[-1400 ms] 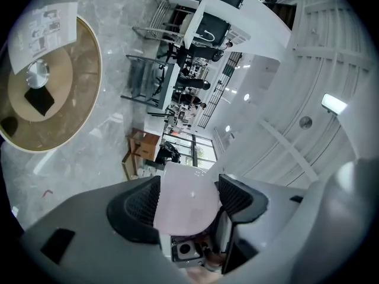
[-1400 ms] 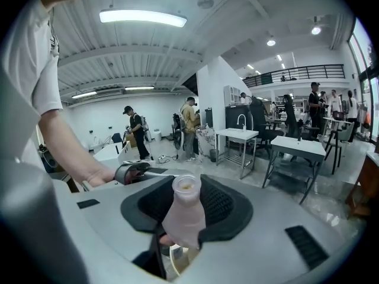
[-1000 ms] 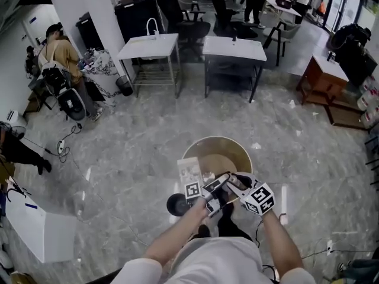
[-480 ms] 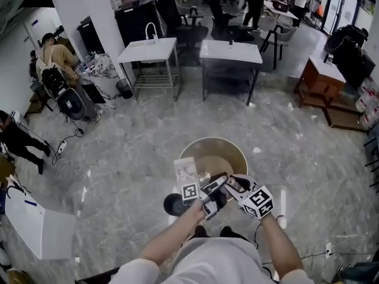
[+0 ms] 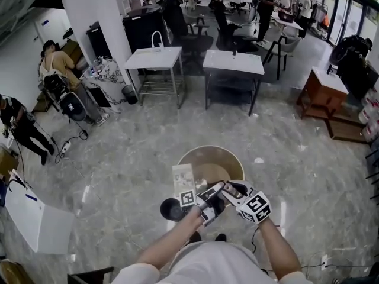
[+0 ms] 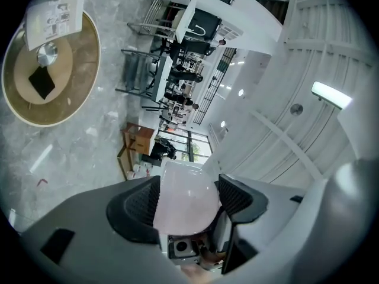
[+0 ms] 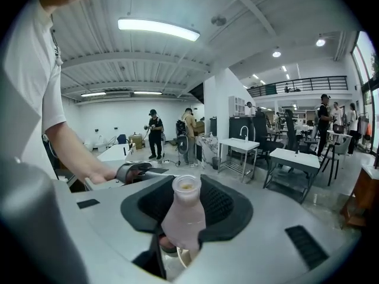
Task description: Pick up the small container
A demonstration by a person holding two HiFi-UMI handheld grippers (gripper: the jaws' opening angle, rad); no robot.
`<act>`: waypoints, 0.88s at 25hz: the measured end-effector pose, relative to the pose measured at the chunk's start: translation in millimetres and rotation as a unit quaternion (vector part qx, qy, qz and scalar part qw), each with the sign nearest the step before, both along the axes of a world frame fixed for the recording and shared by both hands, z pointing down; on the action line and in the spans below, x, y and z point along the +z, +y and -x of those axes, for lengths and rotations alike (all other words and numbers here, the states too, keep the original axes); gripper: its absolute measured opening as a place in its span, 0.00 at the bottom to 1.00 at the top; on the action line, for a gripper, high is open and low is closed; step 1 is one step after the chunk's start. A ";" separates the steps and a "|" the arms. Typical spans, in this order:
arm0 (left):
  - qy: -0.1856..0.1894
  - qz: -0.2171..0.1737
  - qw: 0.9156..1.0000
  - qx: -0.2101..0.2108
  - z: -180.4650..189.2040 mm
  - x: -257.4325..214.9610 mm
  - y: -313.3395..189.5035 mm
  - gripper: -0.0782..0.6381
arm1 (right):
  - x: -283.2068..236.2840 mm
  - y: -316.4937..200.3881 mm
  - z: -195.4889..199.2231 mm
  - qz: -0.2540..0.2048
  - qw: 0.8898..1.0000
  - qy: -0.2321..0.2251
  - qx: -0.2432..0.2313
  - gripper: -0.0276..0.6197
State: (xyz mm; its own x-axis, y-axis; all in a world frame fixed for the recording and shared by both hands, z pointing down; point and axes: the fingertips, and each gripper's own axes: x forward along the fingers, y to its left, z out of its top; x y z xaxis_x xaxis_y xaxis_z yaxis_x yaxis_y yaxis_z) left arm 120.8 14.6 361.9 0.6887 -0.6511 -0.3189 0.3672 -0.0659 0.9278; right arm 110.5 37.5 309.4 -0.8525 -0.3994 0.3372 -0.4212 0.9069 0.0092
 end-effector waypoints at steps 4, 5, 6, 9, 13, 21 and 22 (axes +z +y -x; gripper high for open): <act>-0.002 0.002 1.000 -0.001 -6.3 -4.9 3.1 0.55 | -5.2 2.6 -5.8 -0.001 1.000 -0.011 -0.010 0.27; -0.003 0.003 1.000 -0.001 -5.8 -6.1 4.1 0.55 | -6.5 3.7 -5.5 -0.001 1.000 -0.013 -0.013 0.27; -0.005 0.002 1.000 -0.002 -5.1 -7.3 5.3 0.55 | -7.8 5.1 -4.9 -0.002 1.000 -0.014 -0.017 0.27; -0.013 0.001 1.000 -0.005 -4.9 -9.9 7.6 0.56 | -13.1 7.9 -6.0 -0.001 1.000 -0.019 -0.023 0.27; -0.011 -0.001 1.000 -0.011 -3.7 -15.2 7.3 0.55 | -19.3 7.9 -4.9 -0.003 0.999 -0.021 -0.028 0.27; -0.007 0.000 1.000 -0.021 2.9 -19.5 11.7 0.55 | -22.4 12.0 1.6 0.000 0.999 -0.030 -0.038 0.27; -0.006 -0.001 1.000 -0.023 3.8 -20.0 12.3 0.56 | -22.4 12.8 2.4 -0.002 0.999 -0.031 -0.039 0.27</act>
